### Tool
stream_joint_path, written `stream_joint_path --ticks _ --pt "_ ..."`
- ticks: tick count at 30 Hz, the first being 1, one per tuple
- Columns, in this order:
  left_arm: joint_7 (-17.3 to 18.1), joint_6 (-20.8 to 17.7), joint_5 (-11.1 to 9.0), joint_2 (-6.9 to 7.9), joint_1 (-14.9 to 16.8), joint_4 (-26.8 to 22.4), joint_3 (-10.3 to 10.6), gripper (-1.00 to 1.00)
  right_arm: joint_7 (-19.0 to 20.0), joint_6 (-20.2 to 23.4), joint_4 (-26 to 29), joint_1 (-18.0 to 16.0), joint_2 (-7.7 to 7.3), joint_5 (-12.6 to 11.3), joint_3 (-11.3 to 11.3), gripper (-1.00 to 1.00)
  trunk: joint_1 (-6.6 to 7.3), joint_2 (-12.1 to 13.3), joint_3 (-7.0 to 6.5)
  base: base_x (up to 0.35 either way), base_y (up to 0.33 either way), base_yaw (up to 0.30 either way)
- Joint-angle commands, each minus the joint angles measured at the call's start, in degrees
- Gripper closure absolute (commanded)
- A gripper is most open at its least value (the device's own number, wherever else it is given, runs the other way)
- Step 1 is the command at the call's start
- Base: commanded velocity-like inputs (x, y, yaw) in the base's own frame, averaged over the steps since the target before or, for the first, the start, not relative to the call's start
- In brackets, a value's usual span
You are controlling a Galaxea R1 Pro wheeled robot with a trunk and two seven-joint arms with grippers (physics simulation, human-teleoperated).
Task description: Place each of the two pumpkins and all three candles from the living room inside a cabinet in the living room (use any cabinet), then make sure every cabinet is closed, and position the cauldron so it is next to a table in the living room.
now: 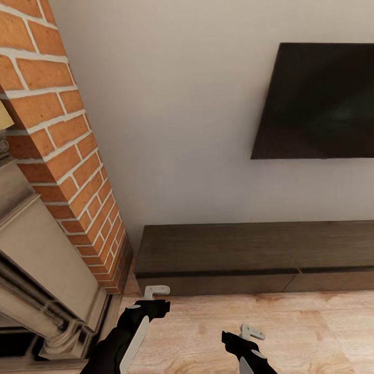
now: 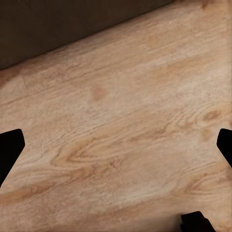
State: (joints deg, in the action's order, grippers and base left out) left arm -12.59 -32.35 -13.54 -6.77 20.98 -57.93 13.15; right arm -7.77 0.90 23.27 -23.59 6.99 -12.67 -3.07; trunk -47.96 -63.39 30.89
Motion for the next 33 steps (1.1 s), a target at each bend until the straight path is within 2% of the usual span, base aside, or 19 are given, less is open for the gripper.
stream_joint_path --ticks 1,16,27,33 --pt "-0.52 -0.24 -0.61 0.01 0.03 -0.07 0.12 -1.0 -0.09 0.39 0.1 -0.05 0.05 -0.26 -0.19 -1.0 0.0 -0.04 0.05 0.016 0.0 0.0" --pt "-0.55 -0.21 -0.61 0.0 0.03 -0.04 0.2 -1.0 -0.14 0.6 -0.13 -0.06 0.05 -0.31 -0.18 -1.0 0.0 -0.04 0.05 0.166 0.023 0.0" --pt "-0.52 -0.25 -0.55 0.0 0.03 -0.07 0.25 -1.0 -0.06 -0.07 0.07 -0.01 0.05 -0.34 -0.36 -1.0 0.0 -0.04 0.05 0.029 0.0 0.0" --pt "-0.51 -0.26 -0.59 0.0 0.03 -0.07 0.22 -1.0 -0.13 -0.16 0.01 -0.03 0.05 -0.39 -0.45 -1.0 0.0 -0.04 0.05 0.188 0.0 0.0"
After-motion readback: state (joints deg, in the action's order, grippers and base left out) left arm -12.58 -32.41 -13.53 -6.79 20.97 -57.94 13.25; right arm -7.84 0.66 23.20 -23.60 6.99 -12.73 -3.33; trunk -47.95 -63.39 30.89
